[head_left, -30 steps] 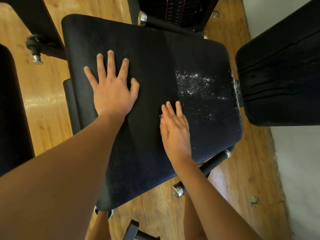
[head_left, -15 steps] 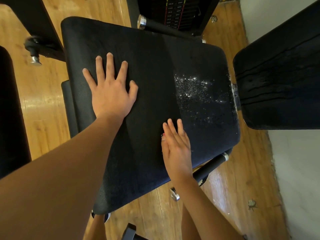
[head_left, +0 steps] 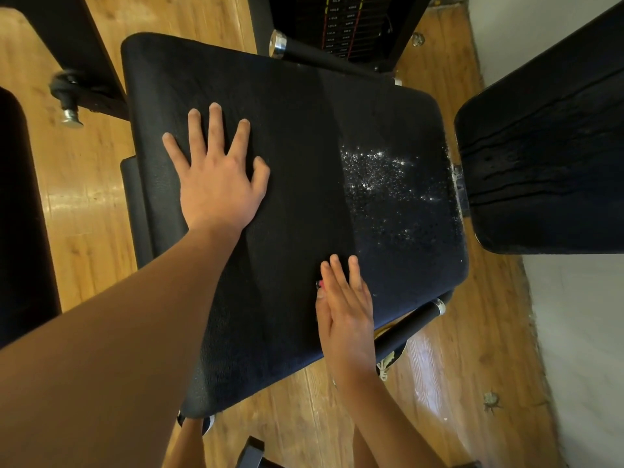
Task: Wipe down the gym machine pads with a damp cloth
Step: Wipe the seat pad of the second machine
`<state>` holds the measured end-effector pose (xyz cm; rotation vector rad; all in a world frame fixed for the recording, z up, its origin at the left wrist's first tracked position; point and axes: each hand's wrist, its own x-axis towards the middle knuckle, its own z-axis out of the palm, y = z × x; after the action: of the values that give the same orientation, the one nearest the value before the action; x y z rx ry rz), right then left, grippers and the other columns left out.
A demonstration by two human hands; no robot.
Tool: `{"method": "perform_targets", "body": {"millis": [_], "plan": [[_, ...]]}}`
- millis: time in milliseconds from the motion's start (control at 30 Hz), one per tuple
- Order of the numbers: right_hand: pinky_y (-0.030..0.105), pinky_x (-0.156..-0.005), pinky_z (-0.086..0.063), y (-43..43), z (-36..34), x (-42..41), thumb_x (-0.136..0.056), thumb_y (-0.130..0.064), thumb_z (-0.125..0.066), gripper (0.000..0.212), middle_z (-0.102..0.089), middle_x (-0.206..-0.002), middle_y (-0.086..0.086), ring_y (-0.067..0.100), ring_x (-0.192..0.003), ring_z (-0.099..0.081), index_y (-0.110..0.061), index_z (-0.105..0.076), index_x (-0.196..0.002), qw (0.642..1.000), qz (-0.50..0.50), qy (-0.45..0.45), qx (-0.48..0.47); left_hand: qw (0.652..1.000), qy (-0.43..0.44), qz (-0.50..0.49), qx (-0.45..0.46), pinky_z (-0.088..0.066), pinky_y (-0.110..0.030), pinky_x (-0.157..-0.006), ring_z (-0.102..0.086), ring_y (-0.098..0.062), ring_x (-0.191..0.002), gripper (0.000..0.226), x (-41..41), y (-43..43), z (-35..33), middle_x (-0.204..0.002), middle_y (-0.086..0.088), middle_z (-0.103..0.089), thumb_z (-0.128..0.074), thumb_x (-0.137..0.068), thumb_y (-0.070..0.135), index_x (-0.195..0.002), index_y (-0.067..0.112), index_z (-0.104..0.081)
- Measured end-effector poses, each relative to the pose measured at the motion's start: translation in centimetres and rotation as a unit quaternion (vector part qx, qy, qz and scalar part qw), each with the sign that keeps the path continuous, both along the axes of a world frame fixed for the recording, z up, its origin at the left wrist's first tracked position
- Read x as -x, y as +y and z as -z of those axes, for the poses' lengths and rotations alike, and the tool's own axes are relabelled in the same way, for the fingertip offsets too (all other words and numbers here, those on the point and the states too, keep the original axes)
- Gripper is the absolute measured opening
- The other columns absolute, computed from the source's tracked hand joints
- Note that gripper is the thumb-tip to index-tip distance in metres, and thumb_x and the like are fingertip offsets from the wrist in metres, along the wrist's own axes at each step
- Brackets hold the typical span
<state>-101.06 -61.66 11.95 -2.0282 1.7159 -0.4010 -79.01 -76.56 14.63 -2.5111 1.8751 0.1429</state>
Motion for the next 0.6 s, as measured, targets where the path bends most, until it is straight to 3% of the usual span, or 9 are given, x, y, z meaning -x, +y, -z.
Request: {"method": "perform_targets", "body": {"millis": [433,600], "plan": [[0.047,-0.118,-0.033,0.69,-0.27,0.09,-0.105,-0.021,-0.042,0.042,-0.052,-0.152,0.004,0.026,-0.151,-0.03,-0.009,-0.057,-0.143,1.0,0.001,0.003,0.006,1.0,-0.005,0.001,0.002,-0.004,-0.066,-0.122,-0.005,-0.035,-0.157,0.062,-0.11,0.04,0.17,-0.17,-0.011,-0.015,-0.025,-0.104,0.053,-0.16,0.027,-0.03],[0.031,-0.127,-0.016,0.91,-0.07,0.4,-0.106,-0.021,-0.042,0.042,-0.048,-0.155,0.001,0.021,-0.154,-0.025,-0.011,-0.054,-0.145,1.0,0.002,-0.021,-0.007,1.0,-0.006,0.003,0.005,-0.004,-0.066,-0.123,-0.006,-0.035,-0.157,0.062,-0.07,-0.02,0.27,-0.17,-0.011,-0.016,-0.024,-0.104,0.053,-0.159,0.027,-0.03]]}}
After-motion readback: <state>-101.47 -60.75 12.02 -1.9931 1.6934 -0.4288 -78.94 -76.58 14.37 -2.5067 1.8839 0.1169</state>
